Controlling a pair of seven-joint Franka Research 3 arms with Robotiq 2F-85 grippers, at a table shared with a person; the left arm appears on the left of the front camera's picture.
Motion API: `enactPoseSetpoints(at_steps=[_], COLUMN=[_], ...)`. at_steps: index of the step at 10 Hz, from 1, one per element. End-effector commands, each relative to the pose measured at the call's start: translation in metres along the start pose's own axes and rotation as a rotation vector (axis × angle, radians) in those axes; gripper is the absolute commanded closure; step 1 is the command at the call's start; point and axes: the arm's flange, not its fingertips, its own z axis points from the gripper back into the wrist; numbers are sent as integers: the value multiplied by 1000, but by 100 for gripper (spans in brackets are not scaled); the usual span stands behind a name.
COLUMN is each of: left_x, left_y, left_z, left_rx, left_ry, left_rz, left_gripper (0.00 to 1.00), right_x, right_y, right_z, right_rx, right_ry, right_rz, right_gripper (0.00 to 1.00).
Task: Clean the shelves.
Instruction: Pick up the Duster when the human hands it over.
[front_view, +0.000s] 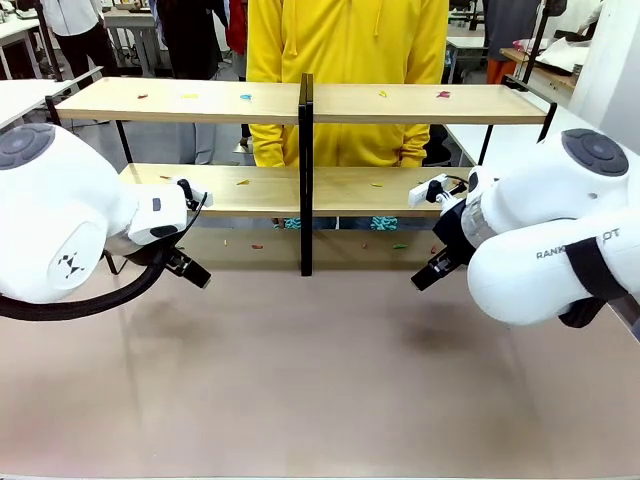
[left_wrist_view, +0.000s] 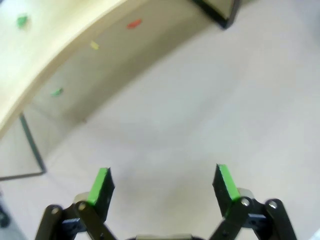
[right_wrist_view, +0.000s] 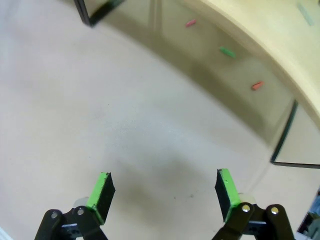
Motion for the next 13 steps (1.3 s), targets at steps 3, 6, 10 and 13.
enactPoseSetpoints(at_steps=[3, 6, 10, 13], left_x=[-94, -116, -103, -95], left_y=[4, 6, 4, 5], left_z=[212, 260, 254, 248], left_rx=[-126, -73, -86, -99], left_ry=[-327, -519, -587, -550], left_rz=[-117, -63, 37, 61], left_gripper=[0, 0, 0, 0], right_x=[-32, -41, -40, -36], right_y=[-37, -52, -57, -57], right_z=[181, 250, 257, 252], right_rx=[64, 80, 64, 60], right_ry=[-172, -347, -395, -384], right_rz=[16, -95, -137, -122], right_gripper=[0, 0, 0, 0])
